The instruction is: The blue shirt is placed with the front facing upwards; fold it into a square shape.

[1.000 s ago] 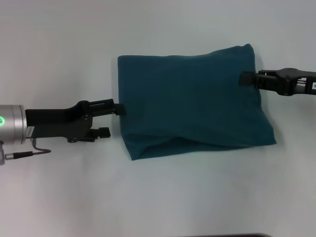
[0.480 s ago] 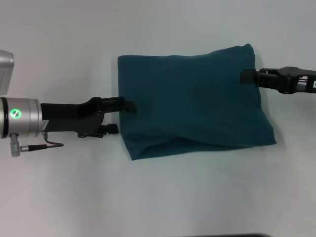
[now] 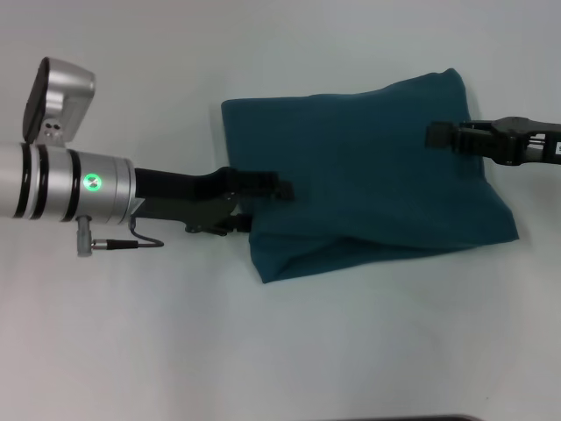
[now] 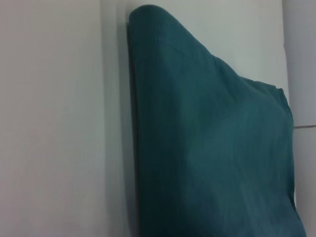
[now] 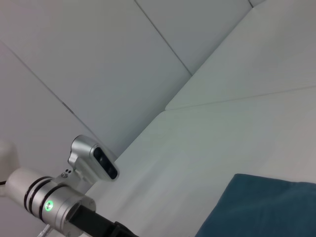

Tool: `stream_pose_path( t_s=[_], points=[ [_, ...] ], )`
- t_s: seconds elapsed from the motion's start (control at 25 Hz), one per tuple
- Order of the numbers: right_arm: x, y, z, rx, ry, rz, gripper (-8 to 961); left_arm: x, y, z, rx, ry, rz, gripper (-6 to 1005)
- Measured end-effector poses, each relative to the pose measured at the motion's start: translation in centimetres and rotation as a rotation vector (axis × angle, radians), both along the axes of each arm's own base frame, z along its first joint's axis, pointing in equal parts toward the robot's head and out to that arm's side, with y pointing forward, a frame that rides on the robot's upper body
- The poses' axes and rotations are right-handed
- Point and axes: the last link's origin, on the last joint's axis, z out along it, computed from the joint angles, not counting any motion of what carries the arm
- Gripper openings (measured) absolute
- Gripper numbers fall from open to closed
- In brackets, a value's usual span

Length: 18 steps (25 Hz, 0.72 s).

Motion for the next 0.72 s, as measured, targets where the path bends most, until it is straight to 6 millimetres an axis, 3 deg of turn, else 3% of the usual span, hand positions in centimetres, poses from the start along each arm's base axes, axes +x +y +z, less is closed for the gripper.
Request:
stream_pose_path(
  t_s=[0.4, 0.72],
  points=[
    [0.13, -0.34, 0.10, -0.003, 0.012, -0.003, 238, 0.49, 0.14, 0.10, 0.002, 0.018, -0.036, 858],
    [0.09, -0.23, 0.18, 0.002, 0.017, -0.004, 238, 0.79, 0.09, -0.15, -0.008, 0.019, -0.048, 509]
  ],
)
